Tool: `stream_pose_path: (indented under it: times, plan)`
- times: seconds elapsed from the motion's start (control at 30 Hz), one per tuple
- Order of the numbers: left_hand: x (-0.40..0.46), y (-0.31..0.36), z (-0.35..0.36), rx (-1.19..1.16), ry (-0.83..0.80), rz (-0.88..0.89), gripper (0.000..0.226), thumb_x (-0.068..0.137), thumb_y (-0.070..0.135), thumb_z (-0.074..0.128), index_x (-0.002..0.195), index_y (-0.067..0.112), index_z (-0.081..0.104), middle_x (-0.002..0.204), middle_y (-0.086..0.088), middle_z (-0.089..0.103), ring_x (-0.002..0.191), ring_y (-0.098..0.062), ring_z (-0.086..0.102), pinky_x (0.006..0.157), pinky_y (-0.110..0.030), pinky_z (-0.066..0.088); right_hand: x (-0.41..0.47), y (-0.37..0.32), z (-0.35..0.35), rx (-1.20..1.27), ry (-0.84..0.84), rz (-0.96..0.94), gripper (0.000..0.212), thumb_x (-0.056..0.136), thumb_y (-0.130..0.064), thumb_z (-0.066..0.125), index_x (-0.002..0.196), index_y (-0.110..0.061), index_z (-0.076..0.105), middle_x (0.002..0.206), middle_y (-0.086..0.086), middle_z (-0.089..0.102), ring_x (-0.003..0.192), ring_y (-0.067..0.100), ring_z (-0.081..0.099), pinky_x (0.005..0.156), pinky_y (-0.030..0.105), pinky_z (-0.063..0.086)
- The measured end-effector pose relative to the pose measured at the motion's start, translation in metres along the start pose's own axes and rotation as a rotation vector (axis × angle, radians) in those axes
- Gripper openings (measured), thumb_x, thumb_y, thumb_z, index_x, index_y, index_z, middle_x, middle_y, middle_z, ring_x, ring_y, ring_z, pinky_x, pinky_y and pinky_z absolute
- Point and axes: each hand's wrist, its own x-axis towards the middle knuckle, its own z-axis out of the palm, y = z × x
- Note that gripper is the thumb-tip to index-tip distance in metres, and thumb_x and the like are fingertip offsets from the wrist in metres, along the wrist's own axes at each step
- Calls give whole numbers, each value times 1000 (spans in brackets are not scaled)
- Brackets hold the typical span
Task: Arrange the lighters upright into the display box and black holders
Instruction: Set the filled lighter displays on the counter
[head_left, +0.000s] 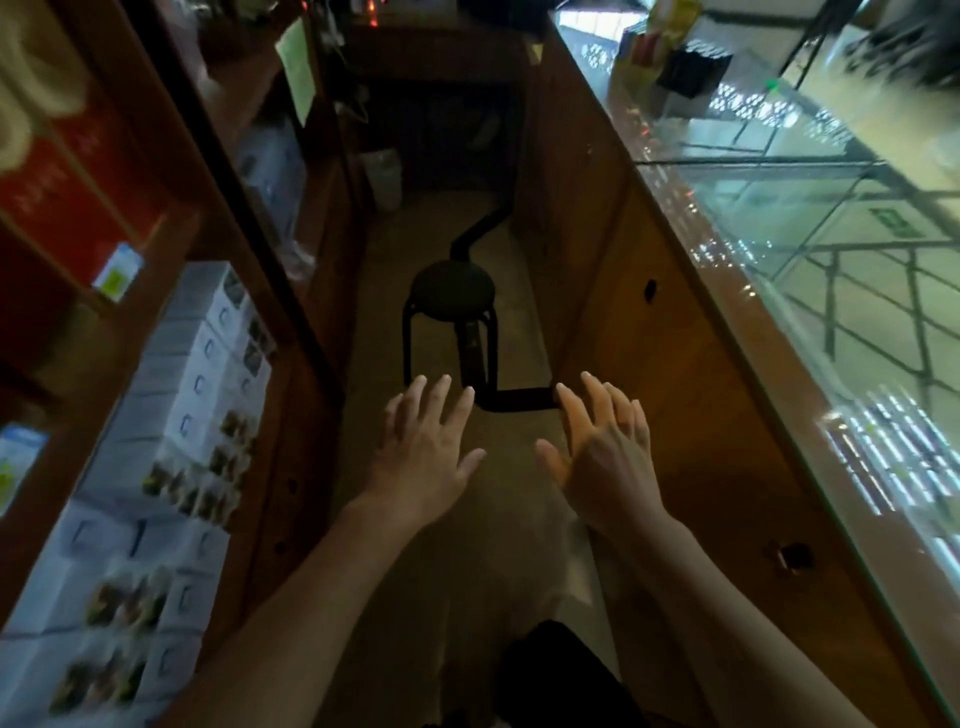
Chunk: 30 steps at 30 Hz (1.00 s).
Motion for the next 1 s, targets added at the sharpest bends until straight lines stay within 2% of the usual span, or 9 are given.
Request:
stream_pose_path:
  times: [0.27, 0.6, 1.0]
  plan:
    - [177, -6, -10, 62, 5, 32, 75, 98, 61, 34, 157, 31, -1, 166, -3, -3, 152, -28, -7, 121, -48, 3, 159, 46, -4, 105, 21, 65, 73, 94, -57, 50, 155, -29, 20, 162, 5, 7, 151, 27, 2, 123, 52, 8]
    - [347, -1, -38, 47, -22, 31, 74, 98, 60, 34, 157, 31, 0, 166, -2, 0, 152, -27, -5, 121, -47, 5, 322, 86, -13, 74, 10, 59, 71, 94, -55, 50, 154, -29, 23, 162, 7, 13, 150, 27, 8, 121, 49, 3]
    - [558, -25, -65, 74, 0, 258, 73, 99, 60, 32, 158, 30, 1, 166, -4, -1, 152, -29, -5, 122, -48, 6, 487, 121, -13, 43, 78, 263, 72, 92, -57, 52, 153, -28, 25, 159, 5, 16, 148, 25, 12, 122, 52, 13]
